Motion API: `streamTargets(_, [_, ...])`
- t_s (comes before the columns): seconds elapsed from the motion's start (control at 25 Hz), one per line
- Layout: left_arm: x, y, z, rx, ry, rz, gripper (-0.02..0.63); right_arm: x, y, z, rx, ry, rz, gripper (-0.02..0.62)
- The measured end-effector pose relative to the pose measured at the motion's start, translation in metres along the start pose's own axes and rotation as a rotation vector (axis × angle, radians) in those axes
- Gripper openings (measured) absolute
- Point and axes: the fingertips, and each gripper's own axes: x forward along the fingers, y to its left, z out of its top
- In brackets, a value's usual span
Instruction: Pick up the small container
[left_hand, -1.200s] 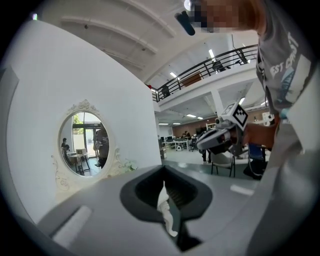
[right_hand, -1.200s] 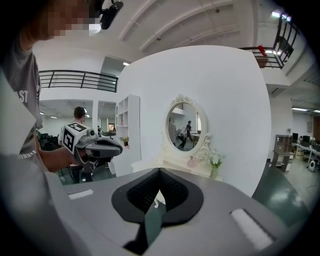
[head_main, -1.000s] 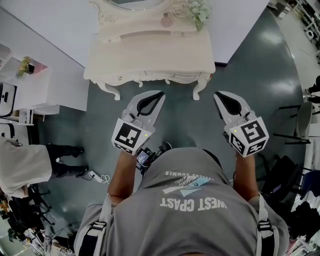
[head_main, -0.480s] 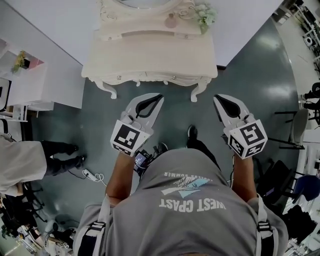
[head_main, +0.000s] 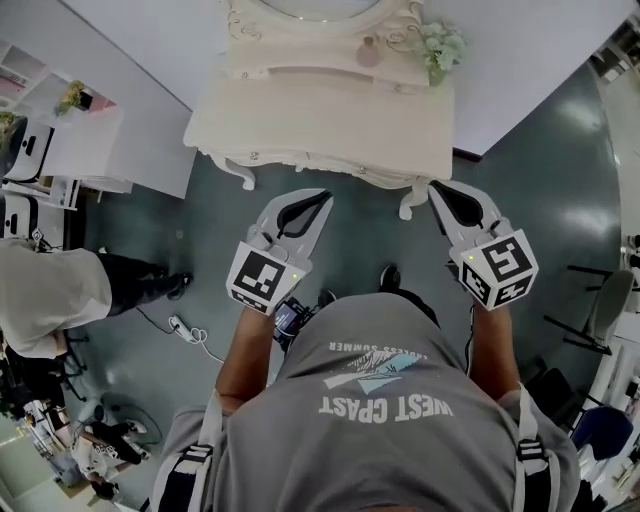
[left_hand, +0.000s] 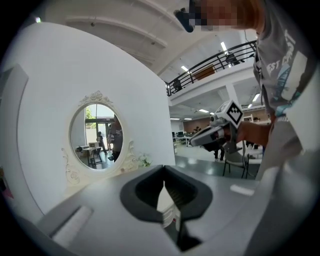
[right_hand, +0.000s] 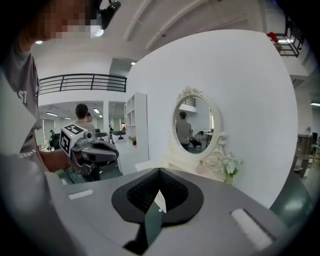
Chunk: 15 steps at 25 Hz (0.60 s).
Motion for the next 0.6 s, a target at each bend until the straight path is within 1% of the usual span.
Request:
streamTargets(0.36, [0.05,-0.028,0.013,0.002,0.05,0.084,0.003,0.0,-0.06,-0.008,-0.007,-0.031,0.109,0.002])
streamTargets(0.44, [0.057,-0.035,0.017,-0.009,0.06,0.106,0.003,-0.005,-0.071,-0.012,-0.006,-0.033,0.127,0.002])
streamTargets(0.6, [0.065,-0.043,0.025,0.01,0.069,0.149,0.003,-0.012,-0.089,-0.015,-0.008,-0.043,0.153,0.002])
